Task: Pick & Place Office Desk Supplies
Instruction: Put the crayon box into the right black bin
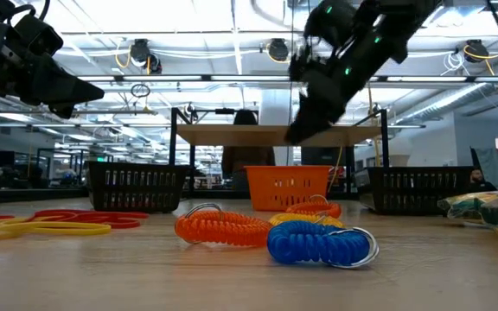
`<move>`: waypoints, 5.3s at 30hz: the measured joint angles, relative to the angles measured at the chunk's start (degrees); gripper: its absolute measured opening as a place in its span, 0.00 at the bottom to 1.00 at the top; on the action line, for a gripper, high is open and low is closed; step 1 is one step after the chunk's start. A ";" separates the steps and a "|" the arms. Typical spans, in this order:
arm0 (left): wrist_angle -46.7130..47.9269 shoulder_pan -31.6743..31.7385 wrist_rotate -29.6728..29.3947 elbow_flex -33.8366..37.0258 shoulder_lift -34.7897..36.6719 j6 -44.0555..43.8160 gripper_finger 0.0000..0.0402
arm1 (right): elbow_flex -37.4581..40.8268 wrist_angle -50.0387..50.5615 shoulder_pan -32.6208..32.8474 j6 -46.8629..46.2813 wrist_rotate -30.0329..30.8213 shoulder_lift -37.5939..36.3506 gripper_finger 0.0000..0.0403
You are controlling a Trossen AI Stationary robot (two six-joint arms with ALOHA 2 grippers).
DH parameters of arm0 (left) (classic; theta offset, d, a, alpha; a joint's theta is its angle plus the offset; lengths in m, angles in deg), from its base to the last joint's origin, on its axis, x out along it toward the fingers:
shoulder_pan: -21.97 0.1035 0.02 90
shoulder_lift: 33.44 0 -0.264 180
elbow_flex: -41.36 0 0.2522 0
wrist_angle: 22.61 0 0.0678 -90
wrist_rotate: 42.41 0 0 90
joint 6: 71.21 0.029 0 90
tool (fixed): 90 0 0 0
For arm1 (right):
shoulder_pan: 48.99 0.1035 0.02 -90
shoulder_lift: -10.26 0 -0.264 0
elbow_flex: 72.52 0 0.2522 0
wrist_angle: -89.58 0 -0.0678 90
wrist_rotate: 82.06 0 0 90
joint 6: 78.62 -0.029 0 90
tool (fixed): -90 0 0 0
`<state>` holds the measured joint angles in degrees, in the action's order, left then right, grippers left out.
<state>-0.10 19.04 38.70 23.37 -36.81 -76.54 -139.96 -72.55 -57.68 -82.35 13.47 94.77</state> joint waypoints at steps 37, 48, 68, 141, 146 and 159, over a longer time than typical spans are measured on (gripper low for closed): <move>0.02 0.00 0.00 0.00 0.00 0.17 0.02 | 49.08 -44.45 0.86 -3.28 -17.79 -57.30 0.00; 0.02 0.01 -0.07 0.00 0.01 0.15 0.02 | 31.14 -12.91 19.42 2.01 -1.35 -49.00 0.00; 0.02 0.00 0.00 0.00 0.01 -0.77 0.02 | 6.04 26.64 48.95 -42.19 8.29 -11.51 0.06; 0.02 0.00 -0.03 0.00 -0.01 -0.46 0.02 | 12.49 4.56 45.52 -22.50 22.99 -24.45 0.24; 0.02 -0.01 -0.03 0.00 0.01 -0.46 0.02 | 12.50 2.72 40.68 -15.36 19.97 -29.91 0.23; 0.02 0.00 -0.02 0.00 0.00 -0.61 0.02 | 24.92 -12.90 28.19 -7.32 9.27 -48.23 0.23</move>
<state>-0.08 19.04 38.68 23.37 -36.80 -77.15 -115.04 -85.46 -29.49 -89.67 22.74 46.54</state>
